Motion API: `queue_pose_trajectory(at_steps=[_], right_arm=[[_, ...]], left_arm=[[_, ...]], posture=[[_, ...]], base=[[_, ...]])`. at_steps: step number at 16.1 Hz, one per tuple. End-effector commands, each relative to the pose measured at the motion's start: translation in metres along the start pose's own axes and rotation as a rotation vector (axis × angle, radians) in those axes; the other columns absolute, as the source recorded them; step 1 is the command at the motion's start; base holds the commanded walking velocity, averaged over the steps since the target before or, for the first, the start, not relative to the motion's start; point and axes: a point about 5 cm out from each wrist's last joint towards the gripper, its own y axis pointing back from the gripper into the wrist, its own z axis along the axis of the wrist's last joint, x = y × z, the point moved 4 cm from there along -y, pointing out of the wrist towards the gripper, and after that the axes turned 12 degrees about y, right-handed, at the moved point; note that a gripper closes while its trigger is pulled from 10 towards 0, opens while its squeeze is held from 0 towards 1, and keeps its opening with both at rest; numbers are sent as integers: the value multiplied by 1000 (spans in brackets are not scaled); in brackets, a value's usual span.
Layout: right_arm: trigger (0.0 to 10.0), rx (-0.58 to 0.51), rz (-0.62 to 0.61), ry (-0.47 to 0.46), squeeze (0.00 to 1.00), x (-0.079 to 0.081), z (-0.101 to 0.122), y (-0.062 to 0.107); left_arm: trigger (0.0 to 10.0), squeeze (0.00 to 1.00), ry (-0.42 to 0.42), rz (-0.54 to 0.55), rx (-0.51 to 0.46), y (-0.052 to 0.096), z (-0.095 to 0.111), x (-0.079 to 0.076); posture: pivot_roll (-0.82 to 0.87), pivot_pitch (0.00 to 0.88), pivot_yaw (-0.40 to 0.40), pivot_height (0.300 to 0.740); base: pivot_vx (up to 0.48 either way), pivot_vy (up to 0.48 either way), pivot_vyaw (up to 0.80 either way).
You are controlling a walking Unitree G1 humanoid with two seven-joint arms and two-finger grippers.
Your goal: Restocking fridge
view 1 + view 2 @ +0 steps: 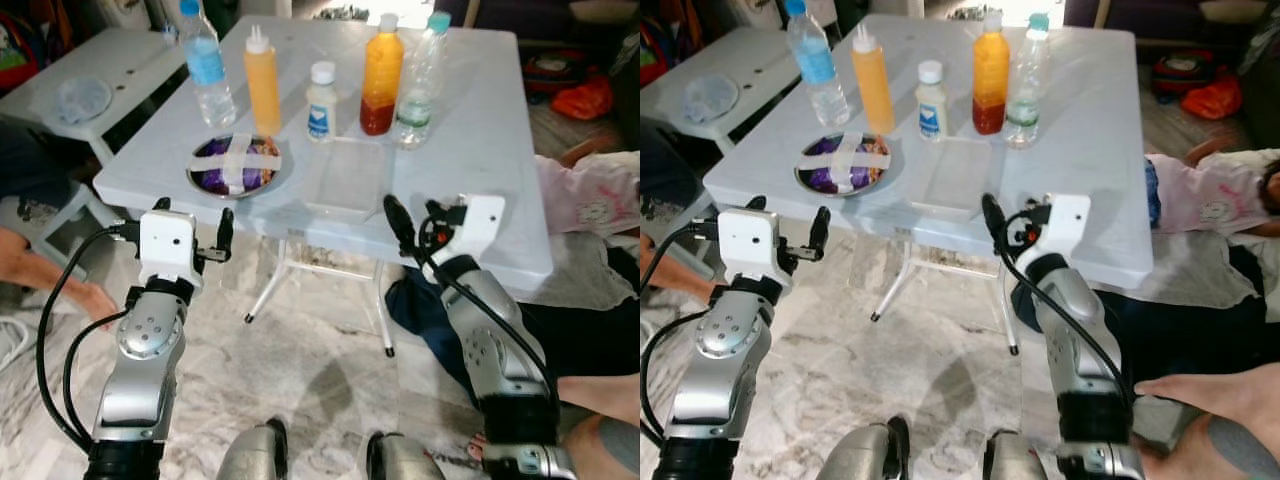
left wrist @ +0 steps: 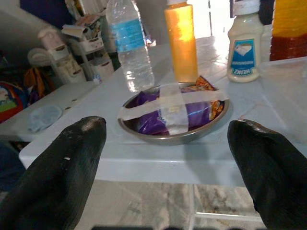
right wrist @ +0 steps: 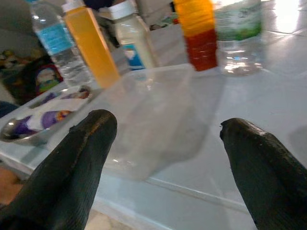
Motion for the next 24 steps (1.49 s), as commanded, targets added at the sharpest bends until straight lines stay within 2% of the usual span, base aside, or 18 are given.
queue_pose_trajectory(at_steps=[1, 6, 14, 15, 16, 17, 21, 22, 23, 24], right_arm=[[10000, -25, 27, -7, 0, 4, 6, -5], [10000, -45, 84, -66, 0, 13, 9, -20], [10000, -46, 49, -167, 0, 16, 4, -27], [4941, -38, 43, -194, 0, 17, 2, -28], [353, -36, 44, -206, 0, 17, 1, -28], [0, -28, 57, -217, 0, 22, 0, -29], [0, -2, 80, -238, 0, 36, -3, -29], [2039, 0, 82, -247, 0, 38, -2, -28], [6627, 1, 83, -254, 0, 40, -2, -29], [10000, 22, 67, -264, 0, 41, -4, -29]], left_arm=[[10000, 0, -23, 12, 0, 2, 3, 5], [10000, 0, -52, -16, 14, 7, 5, 5], [10000, 0, -87, -44, 27, 9, 9, 6], [10000, 0, -88, -48, 28, 8, 9, 5], [10000, 0, -90, -50, 26, 8, 10, 5], [10000, 0, -90, -49, 18, 7, 13, 5], [10000, 0, -85, -51, 12, 7, 14, 5], [10000, 0, -87, -51, 11, 7, 14, 4], [10000, 0, -88, -52, 10, 7, 14, 3], [10000, 0, -88, -54, 9, 7, 14, 2]], posture=[[82, 167, 65, 740], [118, 180, 79, 740], [146, 189, 98, 740], [148, 191, 102, 740], [149, 191, 102, 740], [151, 190, 102, 740], [150, 191, 97, 740], [148, 191, 96, 740], [147, 190, 96, 740], [145, 190, 96, 740]], base=[[0, 0, 0], [0, 0, 0], [0, 0, 0], [0, 0, 0], [0, 0, 0], [0, 0, 0], [0, 0, 0], [0, 0, 0], [0, 0, 0], [0, 0, 0]])
